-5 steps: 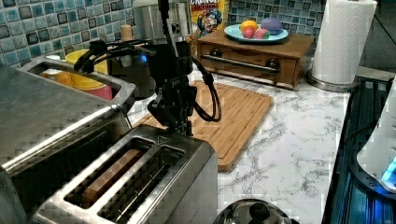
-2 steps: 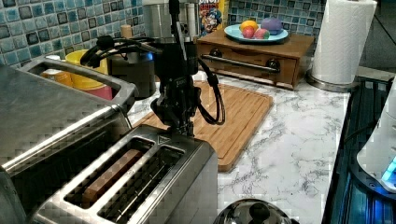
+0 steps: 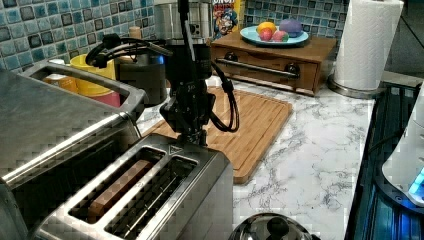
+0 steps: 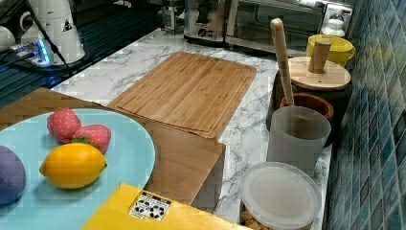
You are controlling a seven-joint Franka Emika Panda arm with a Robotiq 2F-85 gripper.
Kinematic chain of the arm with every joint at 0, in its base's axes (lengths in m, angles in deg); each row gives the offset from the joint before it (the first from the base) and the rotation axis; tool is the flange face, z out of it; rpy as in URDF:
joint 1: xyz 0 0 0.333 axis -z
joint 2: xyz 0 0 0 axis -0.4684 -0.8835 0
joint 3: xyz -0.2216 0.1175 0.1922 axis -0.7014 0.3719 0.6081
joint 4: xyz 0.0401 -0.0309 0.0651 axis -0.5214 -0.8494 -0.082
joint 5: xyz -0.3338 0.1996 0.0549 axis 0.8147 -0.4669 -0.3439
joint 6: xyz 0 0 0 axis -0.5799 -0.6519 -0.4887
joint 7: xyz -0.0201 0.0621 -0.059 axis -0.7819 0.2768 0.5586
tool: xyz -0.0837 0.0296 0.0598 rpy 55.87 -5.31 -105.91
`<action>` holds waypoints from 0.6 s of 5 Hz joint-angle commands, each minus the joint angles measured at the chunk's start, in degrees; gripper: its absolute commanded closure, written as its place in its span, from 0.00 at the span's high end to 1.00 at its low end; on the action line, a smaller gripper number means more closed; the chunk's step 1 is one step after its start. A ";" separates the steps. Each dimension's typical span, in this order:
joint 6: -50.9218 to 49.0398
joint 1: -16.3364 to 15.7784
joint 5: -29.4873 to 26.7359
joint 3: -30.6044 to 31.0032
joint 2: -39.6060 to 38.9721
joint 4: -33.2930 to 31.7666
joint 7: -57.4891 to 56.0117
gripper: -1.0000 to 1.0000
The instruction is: Turn on the toaster.
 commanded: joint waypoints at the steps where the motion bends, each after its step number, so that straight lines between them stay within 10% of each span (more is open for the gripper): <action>1: 5.53 1.55 -0.68 -2.93 -8.38 -11.47 -1.63 0.00; 3: 5.55 1.57 -0.67 -2.91 -8.38 -11.48 -1.64 0.00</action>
